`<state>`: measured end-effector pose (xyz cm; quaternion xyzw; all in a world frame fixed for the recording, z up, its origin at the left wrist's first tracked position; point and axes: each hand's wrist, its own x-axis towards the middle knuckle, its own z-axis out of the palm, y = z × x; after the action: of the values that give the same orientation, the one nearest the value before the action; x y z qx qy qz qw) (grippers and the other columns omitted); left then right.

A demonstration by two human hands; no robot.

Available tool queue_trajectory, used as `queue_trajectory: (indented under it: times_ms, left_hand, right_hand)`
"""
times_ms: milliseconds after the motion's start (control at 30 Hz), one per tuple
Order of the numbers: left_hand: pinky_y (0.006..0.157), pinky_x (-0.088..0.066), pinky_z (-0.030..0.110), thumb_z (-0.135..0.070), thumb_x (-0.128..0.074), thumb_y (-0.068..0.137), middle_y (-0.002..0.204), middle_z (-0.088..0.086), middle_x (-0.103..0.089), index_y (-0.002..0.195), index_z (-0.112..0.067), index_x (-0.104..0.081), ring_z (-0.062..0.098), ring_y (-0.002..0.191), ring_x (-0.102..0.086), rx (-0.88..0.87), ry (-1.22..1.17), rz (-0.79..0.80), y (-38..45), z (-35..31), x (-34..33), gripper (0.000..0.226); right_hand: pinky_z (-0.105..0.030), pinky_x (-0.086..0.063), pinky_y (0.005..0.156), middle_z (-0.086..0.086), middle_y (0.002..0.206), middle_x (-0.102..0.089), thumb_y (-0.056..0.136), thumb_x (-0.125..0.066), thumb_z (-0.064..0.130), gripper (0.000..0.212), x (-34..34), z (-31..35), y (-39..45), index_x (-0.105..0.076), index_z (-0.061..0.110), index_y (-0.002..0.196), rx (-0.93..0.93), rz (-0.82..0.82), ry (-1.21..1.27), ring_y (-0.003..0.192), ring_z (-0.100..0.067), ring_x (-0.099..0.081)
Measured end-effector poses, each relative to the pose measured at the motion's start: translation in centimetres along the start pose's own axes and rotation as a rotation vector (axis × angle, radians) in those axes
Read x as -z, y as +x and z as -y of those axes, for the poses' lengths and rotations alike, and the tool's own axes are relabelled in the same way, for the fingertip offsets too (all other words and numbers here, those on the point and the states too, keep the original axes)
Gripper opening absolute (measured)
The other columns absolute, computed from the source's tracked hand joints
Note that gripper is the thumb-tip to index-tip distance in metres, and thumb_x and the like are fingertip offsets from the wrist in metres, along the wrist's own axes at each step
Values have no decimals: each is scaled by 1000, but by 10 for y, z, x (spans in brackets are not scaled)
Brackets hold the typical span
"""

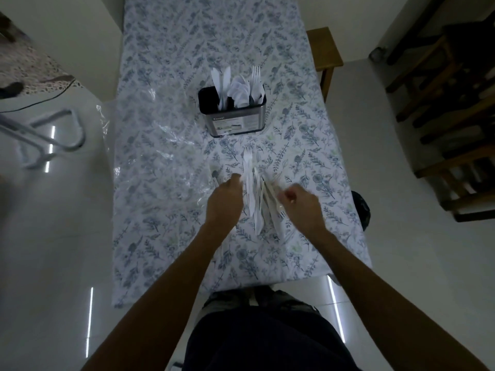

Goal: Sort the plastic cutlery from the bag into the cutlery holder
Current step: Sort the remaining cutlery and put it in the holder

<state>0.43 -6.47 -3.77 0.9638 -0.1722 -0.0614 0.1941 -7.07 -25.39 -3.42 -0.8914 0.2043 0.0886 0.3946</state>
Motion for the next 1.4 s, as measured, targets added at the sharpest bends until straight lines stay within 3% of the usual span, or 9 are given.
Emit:
queue_trajectory:
  times_ms: [100,300,533,667,767,900,1033,1133,1400]
  left_hand:
    - [60,-50,35,-21,-41,110,79,9,-67,122,-9,-58,24,66,-62,13,-135,36,-13,10,2,24]
    - [54,-31,30,-22,-47,108,62,-4,-42,88,-9,-50,13,52,-42,-132,-277,120,-5,-1,0,25]
    - [61,-48,44,-24,-46,108,78,5,-54,101,-3,-58,28,68,-54,-307,-312,125,12,-11,-6,25]
    - [80,-53,44,-11,-54,103,108,15,-65,113,0,-64,31,96,-61,-495,-245,112,20,-10,-13,18]
    - [78,-54,40,-9,-54,102,101,13,-71,116,-3,-63,29,88,-67,-594,-236,158,24,-22,-9,18]
    - [47,-33,24,-28,-39,111,61,-7,-52,113,-7,-54,10,47,-49,-291,-337,104,24,-24,6,26]
    - [50,-42,30,-44,-41,108,69,3,-59,98,-7,-54,15,57,-53,75,-566,47,22,0,14,40]
    - [54,-37,25,-40,-55,104,63,-1,-44,81,-9,-43,22,57,-48,87,-552,49,17,22,10,41]
    - [54,-40,43,-32,-46,109,64,17,-46,78,-9,-40,20,56,-43,-82,-531,61,21,21,11,39]
  right_hand:
    - [-38,-59,77,-10,98,-70,97,-58,46,36,-36,-9,-11,-60,12,108,-76,196,-365,85,-28,-69]
    - [-39,-55,78,-17,107,-66,103,-51,36,33,-53,-9,-17,-55,5,115,-57,45,-524,95,-34,-69]
    - [-38,-55,72,-13,105,-67,100,-51,25,21,-40,-10,-17,-61,8,109,-53,-9,-639,91,-33,-70]
    - [-35,-54,57,-11,89,-66,94,-60,27,21,-23,2,-25,-68,8,95,33,-217,-680,79,-29,-66]
    - [-35,-55,53,-10,87,-66,94,-58,24,21,-6,16,-23,-71,8,94,237,-396,-489,78,-26,-63]
    - [-27,-54,68,0,89,-70,99,-63,36,24,20,40,-10,-61,14,109,221,-392,18,78,-13,-65]
    - [-29,-52,65,-3,92,-68,106,-46,39,30,-12,26,11,-57,15,121,167,-235,-153,79,-18,-65]
    - [-41,-56,67,-16,104,-65,106,-42,26,34,-50,5,17,-52,7,133,161,-6,-551,88,-34,-68]
    - [-42,-55,79,-16,116,-59,100,-54,42,44,-48,8,25,-59,3,120,-39,-36,-557,107,-33,-60]
